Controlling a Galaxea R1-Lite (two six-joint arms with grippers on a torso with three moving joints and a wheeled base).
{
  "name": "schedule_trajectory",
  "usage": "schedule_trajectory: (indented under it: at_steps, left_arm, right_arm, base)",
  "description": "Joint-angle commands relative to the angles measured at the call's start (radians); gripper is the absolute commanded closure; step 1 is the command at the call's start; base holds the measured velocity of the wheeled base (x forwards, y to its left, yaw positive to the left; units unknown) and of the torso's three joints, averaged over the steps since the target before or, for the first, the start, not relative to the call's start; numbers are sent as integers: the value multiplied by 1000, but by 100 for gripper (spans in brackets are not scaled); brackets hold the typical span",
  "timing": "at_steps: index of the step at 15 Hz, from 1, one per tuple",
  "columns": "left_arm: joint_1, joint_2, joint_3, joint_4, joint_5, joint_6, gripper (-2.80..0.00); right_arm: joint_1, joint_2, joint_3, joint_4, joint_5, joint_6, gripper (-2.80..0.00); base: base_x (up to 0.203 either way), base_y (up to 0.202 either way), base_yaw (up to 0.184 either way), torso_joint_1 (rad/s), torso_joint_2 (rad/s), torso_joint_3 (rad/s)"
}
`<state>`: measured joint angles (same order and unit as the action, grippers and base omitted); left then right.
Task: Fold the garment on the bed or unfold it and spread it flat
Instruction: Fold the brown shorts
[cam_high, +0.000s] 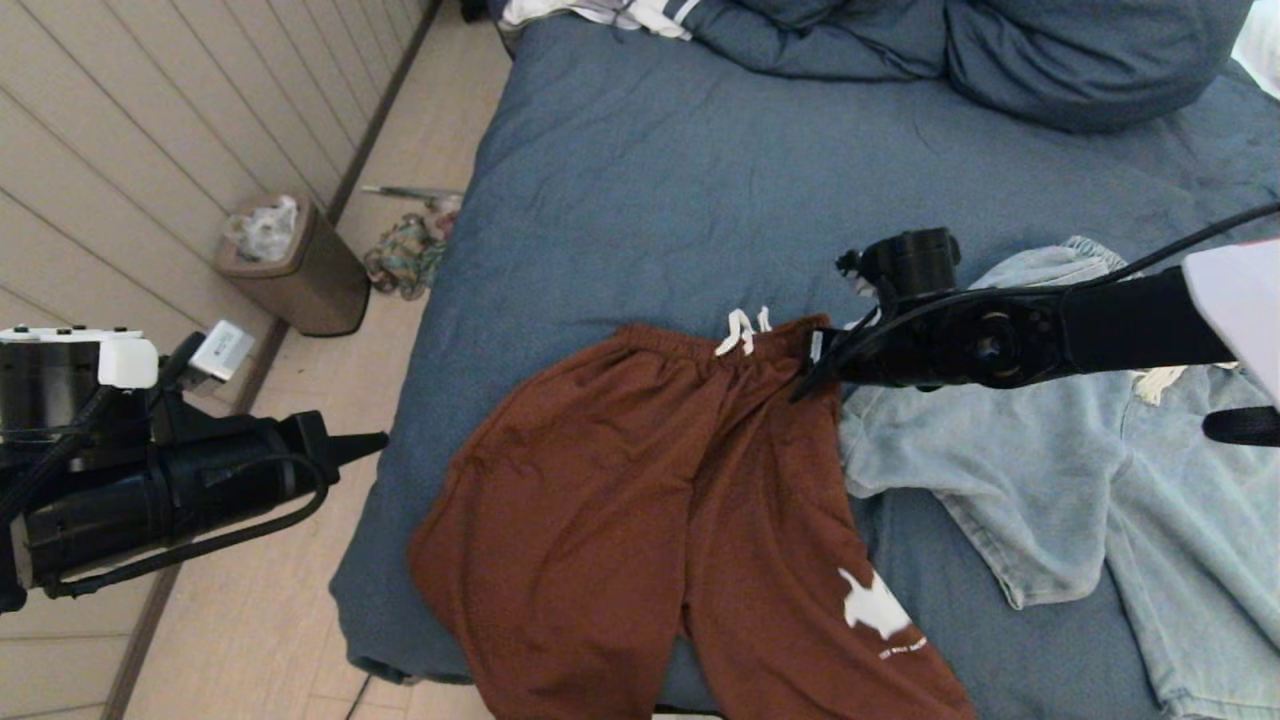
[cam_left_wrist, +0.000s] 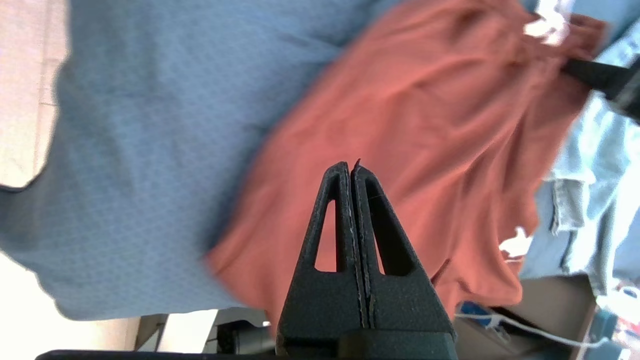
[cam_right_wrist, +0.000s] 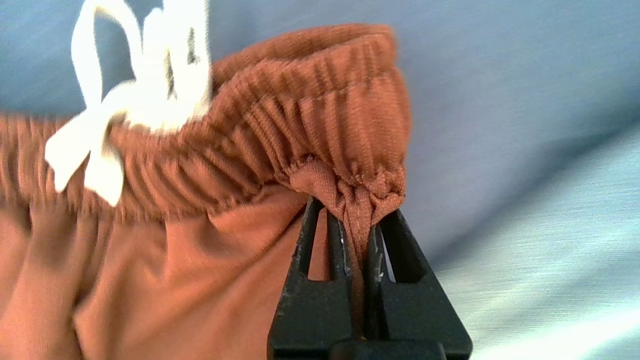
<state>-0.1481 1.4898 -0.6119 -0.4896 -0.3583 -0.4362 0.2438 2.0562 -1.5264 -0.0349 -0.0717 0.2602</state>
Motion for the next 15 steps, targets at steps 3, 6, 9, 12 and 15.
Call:
schedule_trajectory:
  at_steps: [3, 6, 9, 12, 15]
  left_arm:
    - [-1, -20, 11, -4, -10, -3, 0]
    - [-1, -35, 19, -3, -42, -3, 0]
    - [-2, -34, 24, -3, -42, -1, 0]
    - [-7, -36, 29, -3, -47, -1, 0]
    - [-15, -42, 36, -3, -47, 1, 0]
  right_arm:
    - [-101, -27, -47, 7, 1, -7, 0]
    - [-97, -65, -152, 140, 6, -5, 0]
    - [52, -99, -197, 207, 7, 1, 0]
    - [263, -116, -256, 250, 2, 3, 0]
    - [396, -36, -420, 322, -13, 2, 0]
  base:
    - [0, 0, 0, 0, 0, 0]
    - [0, 0, 0, 0, 0, 0]
    - [0, 0, 0, 0, 0, 0]
    - [0, 0, 0, 0, 0, 0]
    - [0, 0, 0, 0, 0, 0]
